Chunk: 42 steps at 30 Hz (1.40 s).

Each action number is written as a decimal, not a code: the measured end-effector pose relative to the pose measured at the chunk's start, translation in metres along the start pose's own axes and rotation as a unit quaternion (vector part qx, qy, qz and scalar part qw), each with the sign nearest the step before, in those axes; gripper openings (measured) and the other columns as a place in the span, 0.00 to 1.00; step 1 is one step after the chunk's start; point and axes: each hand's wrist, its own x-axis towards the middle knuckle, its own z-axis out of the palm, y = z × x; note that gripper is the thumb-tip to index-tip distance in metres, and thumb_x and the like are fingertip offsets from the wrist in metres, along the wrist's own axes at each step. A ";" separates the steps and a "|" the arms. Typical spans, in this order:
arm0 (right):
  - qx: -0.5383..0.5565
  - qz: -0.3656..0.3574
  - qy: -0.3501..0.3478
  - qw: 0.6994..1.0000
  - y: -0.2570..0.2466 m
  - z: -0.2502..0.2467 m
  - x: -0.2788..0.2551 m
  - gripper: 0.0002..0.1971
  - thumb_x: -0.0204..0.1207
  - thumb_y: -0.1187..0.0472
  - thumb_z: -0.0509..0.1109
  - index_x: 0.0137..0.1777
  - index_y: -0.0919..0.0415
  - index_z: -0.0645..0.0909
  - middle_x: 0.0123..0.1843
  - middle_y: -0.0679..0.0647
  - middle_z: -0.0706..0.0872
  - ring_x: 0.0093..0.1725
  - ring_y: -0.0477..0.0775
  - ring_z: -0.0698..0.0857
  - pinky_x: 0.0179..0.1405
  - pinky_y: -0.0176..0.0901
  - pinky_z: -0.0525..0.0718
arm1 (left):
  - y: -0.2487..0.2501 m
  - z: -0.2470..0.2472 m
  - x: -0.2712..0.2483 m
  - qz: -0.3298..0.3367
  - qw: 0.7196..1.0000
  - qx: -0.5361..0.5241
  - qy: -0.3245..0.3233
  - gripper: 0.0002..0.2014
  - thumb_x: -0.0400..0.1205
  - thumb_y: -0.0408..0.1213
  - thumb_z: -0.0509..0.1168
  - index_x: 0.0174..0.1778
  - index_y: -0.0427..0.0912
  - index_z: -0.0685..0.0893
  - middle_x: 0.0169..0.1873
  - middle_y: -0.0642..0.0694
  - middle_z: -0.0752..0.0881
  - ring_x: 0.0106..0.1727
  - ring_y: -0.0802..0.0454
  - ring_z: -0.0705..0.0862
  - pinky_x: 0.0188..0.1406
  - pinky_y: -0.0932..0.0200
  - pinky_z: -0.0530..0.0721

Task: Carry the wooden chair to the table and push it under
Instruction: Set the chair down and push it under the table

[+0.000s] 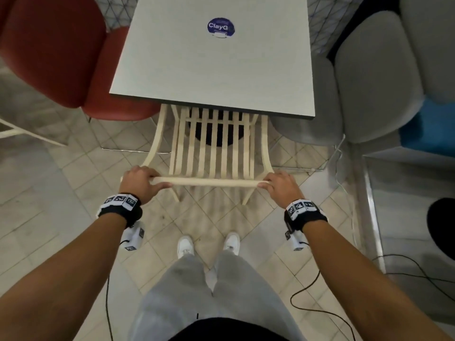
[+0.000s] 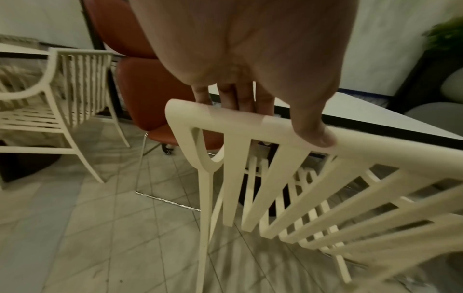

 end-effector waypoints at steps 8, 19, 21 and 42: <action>0.004 0.048 0.029 0.998 0.024 -0.008 -0.021 0.24 0.74 0.32 0.61 0.56 0.49 0.83 0.51 0.50 0.86 0.56 0.56 0.78 0.60 0.55 0.77 | 0.007 0.037 -0.017 0.036 0.995 -0.090 -0.037 0.31 0.69 0.73 0.75 0.46 0.46 0.92 0.44 0.46 0.89 0.55 0.41 0.83 0.57 0.43 0.84; -0.051 0.067 0.077 0.994 -0.010 0.020 -0.046 0.34 0.68 0.23 0.54 0.50 0.52 0.84 0.44 0.52 0.85 0.50 0.56 0.76 0.51 0.51 0.75 | -0.035 0.047 -0.019 0.082 0.997 0.009 0.002 0.42 0.71 0.86 0.51 0.56 0.56 0.92 0.52 0.50 0.93 0.59 0.40 0.83 0.67 0.39 0.71; -0.042 0.072 0.085 0.993 -0.017 0.025 -0.050 0.34 0.67 0.23 0.55 0.50 0.52 0.84 0.43 0.53 0.85 0.50 0.56 0.76 0.53 0.52 0.76 | -0.038 0.044 -0.021 0.074 0.997 0.013 0.000 0.34 0.74 0.80 0.62 0.57 0.55 0.92 0.53 0.49 0.93 0.59 0.40 0.83 0.68 0.38 0.72; 0.000 0.099 0.107 0.989 -0.074 0.043 -0.030 0.29 0.73 0.32 0.62 0.54 0.58 0.85 0.51 0.55 0.84 0.54 0.59 0.78 0.67 0.55 0.70 | -0.068 0.020 0.007 0.023 0.997 -0.014 0.075 0.20 0.75 0.47 0.84 0.58 0.40 0.94 0.57 0.36 0.94 0.63 0.33 0.88 0.83 0.37 0.64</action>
